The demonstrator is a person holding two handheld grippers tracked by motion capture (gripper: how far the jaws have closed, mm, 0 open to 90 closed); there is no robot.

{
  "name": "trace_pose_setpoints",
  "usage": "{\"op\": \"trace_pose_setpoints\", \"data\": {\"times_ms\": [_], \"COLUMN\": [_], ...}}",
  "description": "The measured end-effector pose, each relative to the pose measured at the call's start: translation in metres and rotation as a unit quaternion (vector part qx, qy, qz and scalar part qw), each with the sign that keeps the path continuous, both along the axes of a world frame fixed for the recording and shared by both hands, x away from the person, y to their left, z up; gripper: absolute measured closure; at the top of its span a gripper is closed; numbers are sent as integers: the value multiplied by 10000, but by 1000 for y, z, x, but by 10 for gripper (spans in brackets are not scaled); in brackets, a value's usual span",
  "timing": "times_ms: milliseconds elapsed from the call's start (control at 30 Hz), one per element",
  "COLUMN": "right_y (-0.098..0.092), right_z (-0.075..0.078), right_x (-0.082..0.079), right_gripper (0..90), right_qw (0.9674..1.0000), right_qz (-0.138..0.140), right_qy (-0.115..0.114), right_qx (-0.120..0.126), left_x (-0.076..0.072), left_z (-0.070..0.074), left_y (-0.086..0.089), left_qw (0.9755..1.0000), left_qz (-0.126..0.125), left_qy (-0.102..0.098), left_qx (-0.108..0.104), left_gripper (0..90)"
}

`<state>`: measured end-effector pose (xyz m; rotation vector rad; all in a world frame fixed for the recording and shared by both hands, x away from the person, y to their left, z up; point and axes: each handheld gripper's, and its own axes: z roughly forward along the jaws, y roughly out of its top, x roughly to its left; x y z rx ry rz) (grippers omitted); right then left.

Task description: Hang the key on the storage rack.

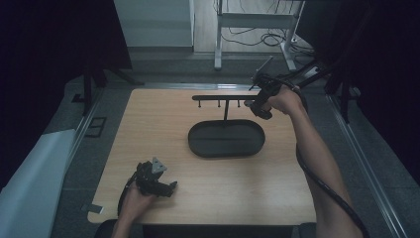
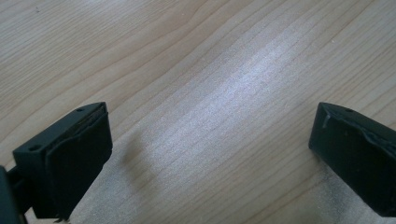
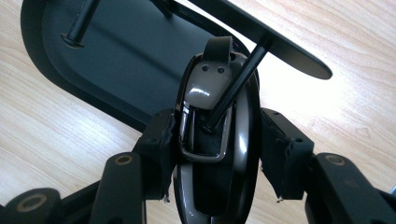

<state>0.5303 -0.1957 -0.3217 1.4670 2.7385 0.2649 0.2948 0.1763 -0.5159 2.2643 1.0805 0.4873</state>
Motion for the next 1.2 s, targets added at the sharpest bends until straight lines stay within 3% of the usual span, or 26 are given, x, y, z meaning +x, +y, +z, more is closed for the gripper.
{"op": "trace_pose_setpoints", "data": {"times_ms": [300,433,667,700,800,833,900,933,967,1000,1033,1067,1167,1200], "right_y": [-11,-18,-31,-33,-34,-34,-35,-34,-35,-37,-36,-35,-38,-39], "right_z": [1,0,-3,-3,-3,-4,-7,-8,-8,-9,-10,-11,-11,-10], "right_x": [3,3,-4,-11,-16,-20,-28,-31,-32,-34,-37,-38,-37,-37], "right_gripper": [488,489,489,489,489,489,489,490,490,490,490,491,491,491], "right_qw": [9998,9996,9995,9992,9981,9963,9955,9921,9915,9940,9937,9930,9941,9949], "right_qz": [-183,-269,-257,-32,74,198,418,425,416,522,620,590,518,546], "right_qy": [43,-7,1,-15,-4,-31,174,43,48,273,333,250,255,448], "right_qx": [38,-116,-175,-386,-604,-841,-835,-1183,-1231,-925,-876,-996,-923,-714], "left_x": [0,0,0,0,0,0,0,0,0,0,0,0,0,0], "left_z": [0,0,0,0,0,0,0,0,0,0,0,0,0,0], "left_y": [0,0,0,-1,-1,-1,-2,-2,-2,-2,-2,-2,-2,-2], "left_qw": [10000,10000,10000,10000,10000,10000,10000,10000,10000,10000,10000,10000,10000,10000], "left_qz": [-7,-9,-15,-16,-18,-28,-31,-35,-35,-38,-35,-35,-33,-35], "left_qy": [3,0,3,7,5,5,1,0,7,1,-1,4,1,15], "left_qx": [-3,-3,1,2,2,9,12,7,0,6,6,-3,6,-4], "left_gripper": [0,0,0,0,0,0,0,0,0,0,0,0,0,0]}}
